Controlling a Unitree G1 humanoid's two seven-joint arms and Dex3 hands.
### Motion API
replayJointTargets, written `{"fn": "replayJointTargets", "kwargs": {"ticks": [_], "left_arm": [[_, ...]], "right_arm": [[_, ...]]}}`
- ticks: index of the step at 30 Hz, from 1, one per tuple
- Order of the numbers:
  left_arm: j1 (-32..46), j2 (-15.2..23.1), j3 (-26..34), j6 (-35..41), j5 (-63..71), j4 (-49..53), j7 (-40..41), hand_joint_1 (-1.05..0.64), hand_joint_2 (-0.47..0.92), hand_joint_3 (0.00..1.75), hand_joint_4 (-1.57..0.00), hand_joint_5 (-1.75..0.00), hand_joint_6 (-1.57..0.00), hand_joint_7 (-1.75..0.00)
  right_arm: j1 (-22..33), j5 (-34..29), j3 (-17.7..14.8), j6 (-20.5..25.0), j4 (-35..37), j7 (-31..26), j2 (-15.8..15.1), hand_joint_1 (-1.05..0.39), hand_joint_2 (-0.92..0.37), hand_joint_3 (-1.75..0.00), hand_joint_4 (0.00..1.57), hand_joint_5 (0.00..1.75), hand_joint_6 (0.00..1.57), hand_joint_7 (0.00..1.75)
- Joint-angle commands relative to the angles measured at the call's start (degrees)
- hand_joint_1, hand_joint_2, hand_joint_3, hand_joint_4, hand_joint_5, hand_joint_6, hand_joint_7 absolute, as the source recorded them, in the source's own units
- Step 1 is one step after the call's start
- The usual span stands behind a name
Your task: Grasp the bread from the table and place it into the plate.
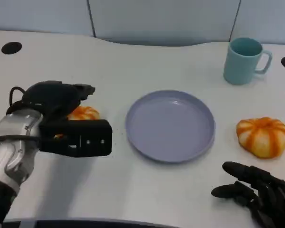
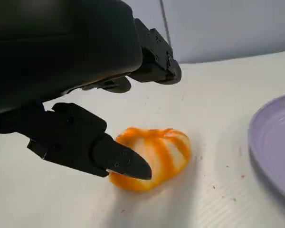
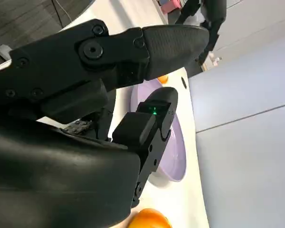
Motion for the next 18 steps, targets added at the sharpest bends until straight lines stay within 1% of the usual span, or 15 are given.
{"fn": "replayJointTargets", "kwargs": {"ticks": [1, 5, 9, 18], "left_arm": [[-4.1, -0.8, -1.8, 2.2, -0.9, 4.9, -1.6, -0.42, 0.81, 0.0, -0.16, -0.19, -0.25, -0.01], [-6.6, -1.7, -3.0, 2.5, -1.9, 9.4, -1.1, -0.42, 0.8, 0.0, -0.16, -0.17, -0.26, -0.01], [-10.2, -3.3, -4.6, 2.3, -2.1, 16.6, 0.5, -0.47, 0.81, 0.01, -0.16, -0.16, -0.26, 0.0], [-17.1, -6.5, -8.4, -0.3, -2.5, 31.9, 5.7, -0.5, 0.81, 0.0, -0.13, -0.15, -0.26, 0.0]], "right_arm": [[1.1, 0.1, -0.1, 0.6, 0.7, 0.2, -0.2, -0.75, -0.92, -0.31, 0.6, 0.9, 0.92, 0.0], [1.0, 0.1, -0.3, 0.6, 1.0, 0.2, -0.2, -0.76, -0.92, -0.29, 0.59, 0.89, 0.91, 0.0], [1.2, 0.4, -0.3, 1.2, 0.4, 0.1, 0.0, -0.74, -0.92, -0.28, 0.6, 0.89, 0.91, 0.0], [1.4, 0.8, -0.3, 1.9, -0.1, 0.3, 0.0, -0.73, -0.92, -0.29, 0.6, 0.89, 0.91, 0.0]]}}
